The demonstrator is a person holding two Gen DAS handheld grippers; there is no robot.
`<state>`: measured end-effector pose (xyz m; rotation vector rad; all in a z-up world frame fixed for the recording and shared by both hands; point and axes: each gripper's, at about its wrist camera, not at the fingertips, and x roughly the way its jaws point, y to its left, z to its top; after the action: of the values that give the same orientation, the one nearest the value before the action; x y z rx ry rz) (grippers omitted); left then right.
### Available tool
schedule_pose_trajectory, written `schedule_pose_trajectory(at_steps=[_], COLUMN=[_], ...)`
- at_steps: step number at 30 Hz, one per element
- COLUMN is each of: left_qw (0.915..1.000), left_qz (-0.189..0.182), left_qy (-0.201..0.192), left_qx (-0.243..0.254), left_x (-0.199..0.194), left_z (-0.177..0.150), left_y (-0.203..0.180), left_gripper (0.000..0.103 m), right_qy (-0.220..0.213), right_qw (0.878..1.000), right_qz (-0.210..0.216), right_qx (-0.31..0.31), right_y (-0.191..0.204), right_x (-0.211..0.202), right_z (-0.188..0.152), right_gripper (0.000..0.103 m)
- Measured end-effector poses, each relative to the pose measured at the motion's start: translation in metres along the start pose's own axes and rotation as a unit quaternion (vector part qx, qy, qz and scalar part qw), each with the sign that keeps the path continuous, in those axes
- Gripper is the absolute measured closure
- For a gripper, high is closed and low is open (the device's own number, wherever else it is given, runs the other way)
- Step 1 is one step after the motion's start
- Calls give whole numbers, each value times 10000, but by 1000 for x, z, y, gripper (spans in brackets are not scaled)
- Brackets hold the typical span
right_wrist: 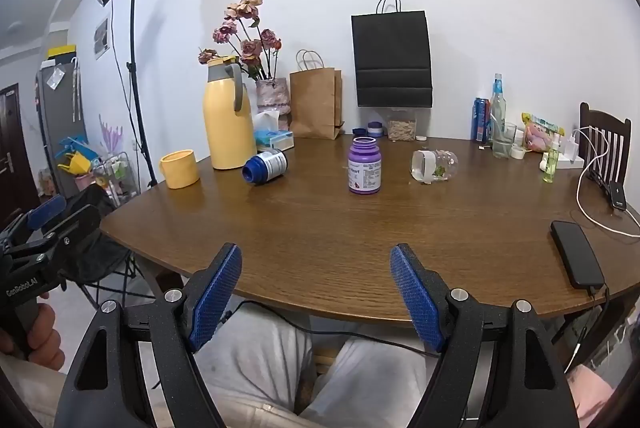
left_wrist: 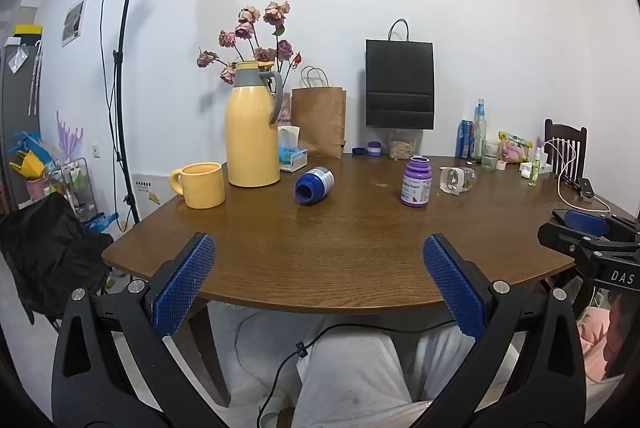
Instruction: Flip cup upright
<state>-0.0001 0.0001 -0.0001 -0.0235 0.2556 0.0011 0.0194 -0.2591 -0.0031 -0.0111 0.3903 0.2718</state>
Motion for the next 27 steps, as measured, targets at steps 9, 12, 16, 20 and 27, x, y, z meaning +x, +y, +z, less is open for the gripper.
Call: schedule_pose_trajectory(at_steps=[9,12,16,20,27], left_qw=[10000,10000,10000,10000,10000], left_qz=[3,7,5,3,2], left_qy=[28,14,17,18,23], left_qx=[5,22,19,17,9], left_x=[1,0,0,0,0], left_z=[0,0,0,0,0], left_y=[0,0,0,0,0], left_gripper=[0,0,0,0,0], right_qy=[-10,-8,-7,-9,-12], right_qw=[10000,10000,10000,10000,10000], right_qz=[30,31,36,34,33], right_qx=[54,61,60,63,70], right_y=[-1,-2,-1,-2,-2], right_x=[0,-1,0,0,0], right_z=[0,0,0,0,0], right_gripper=[21,21,21,21,21])
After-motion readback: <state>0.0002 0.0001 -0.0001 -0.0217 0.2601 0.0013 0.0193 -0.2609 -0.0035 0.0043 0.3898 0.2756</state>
